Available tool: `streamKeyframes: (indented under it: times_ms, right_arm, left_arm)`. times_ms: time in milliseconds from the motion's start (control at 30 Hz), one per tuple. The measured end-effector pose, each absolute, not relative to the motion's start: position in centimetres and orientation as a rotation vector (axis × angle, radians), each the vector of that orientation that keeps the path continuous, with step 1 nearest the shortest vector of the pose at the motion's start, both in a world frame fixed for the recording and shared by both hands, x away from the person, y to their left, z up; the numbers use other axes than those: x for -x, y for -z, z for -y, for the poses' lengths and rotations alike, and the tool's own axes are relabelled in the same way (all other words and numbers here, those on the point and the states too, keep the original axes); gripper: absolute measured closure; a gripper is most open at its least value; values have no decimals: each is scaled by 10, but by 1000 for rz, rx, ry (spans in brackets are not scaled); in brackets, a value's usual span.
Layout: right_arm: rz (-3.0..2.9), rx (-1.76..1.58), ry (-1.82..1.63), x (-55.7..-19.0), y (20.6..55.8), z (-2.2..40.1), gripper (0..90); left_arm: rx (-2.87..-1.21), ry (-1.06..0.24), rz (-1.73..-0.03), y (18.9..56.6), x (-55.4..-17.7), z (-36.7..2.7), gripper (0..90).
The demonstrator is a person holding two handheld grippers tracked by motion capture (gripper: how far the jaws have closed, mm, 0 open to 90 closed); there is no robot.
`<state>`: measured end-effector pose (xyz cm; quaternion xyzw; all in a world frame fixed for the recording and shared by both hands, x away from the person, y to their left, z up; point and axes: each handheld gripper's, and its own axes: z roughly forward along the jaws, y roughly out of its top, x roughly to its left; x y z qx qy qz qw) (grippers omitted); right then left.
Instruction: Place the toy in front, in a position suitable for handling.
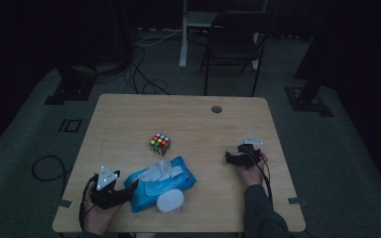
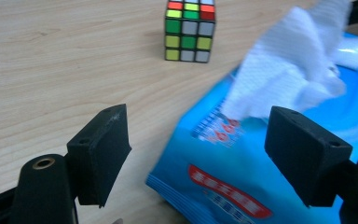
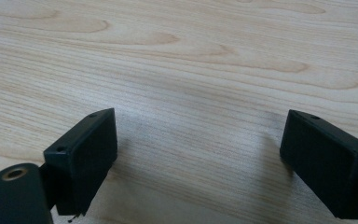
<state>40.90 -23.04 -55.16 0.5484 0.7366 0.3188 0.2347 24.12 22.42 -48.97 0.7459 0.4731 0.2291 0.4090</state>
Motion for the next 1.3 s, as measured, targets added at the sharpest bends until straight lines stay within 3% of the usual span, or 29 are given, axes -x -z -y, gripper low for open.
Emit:
streamKeyframes:
  times_ms: [700, 900, 1067, 1167, 1300]
  right_arm:
    - [-2021, -1505, -875, -409, 552, 230, 109]
    - [-2021, -1505, -876, -409, 552, 230, 109]
    - [-2022, -1504, -875, -409, 552, 231, 109]
    - [-2021, -1505, -876, -408, 552, 230, 110]
    - [-2044, -1489, -880, -405, 550, 226, 180]
  left_arm:
    - [-2028, -514, -1080, 499, -214, -196, 159]
    - [-2144, -558, -1104, 513, -213, -189, 148]
    - [-2137, -521, -1110, 516, -215, -194, 144]
    - [-2135, -529, -1113, 515, -215, -199, 206]
    - [-2141, -544, -1178, 516, -219, -204, 381]
